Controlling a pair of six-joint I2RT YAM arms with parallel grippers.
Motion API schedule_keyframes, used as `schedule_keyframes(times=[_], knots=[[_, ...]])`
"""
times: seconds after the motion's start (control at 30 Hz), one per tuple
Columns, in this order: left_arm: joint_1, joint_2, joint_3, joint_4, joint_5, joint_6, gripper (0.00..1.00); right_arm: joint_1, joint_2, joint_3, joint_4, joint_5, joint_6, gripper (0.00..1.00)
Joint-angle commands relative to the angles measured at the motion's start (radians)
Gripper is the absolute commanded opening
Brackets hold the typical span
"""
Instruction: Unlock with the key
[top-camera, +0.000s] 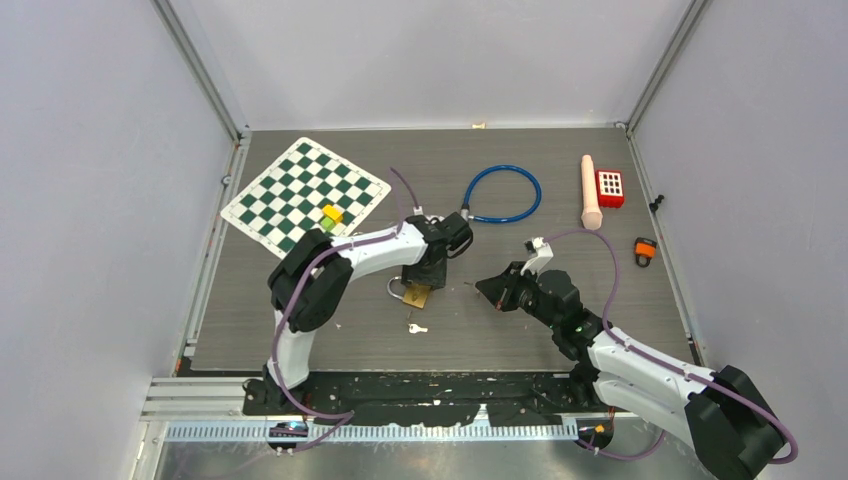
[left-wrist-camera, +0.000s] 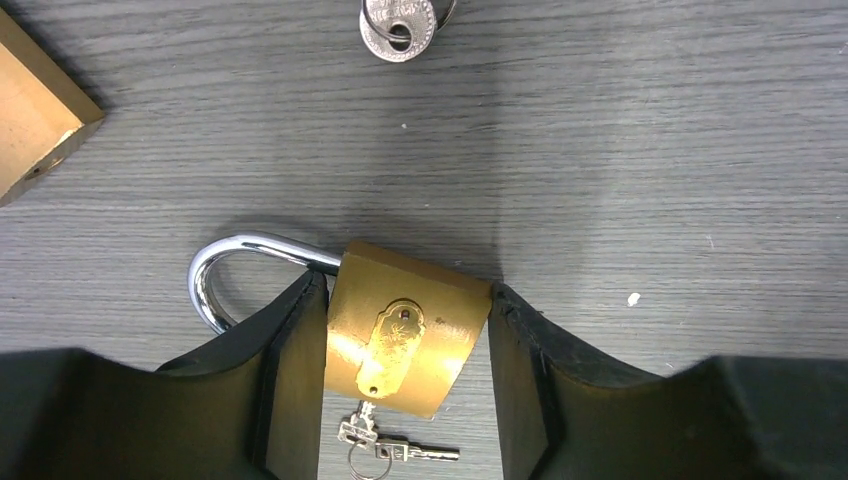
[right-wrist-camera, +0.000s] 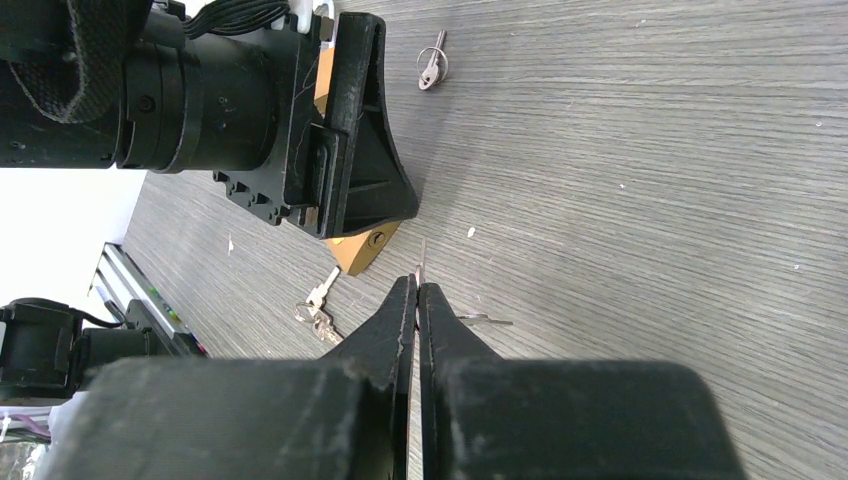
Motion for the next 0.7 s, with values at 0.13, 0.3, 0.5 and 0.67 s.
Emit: schedule_keyframes(times=[0.13,0.3,0.5,0.67], knots=[[0.006,-0.085,-0.098,0.051,-0.045,-0.029,0.13,0.006,-0.020,0.027,0.056,-0.021,0.009,0.05],[0.013,-0.263,-0.195,0.146,0.022,-0.052,0.00,0.021,-0.025,0.035,0.070,-0.041,0.009,0.05],[0.042,-0.479,-0.307,0.266,0.102,-0.120,0.00,0.071,-0.019,0.063,0.118,-0.074,0.012,0.05],[0.077,-0.619,-0.424,0.414,0.186,-0.175,0.00,0.125,0.025,0.091,0.177,-0.077,0.012,0.05]])
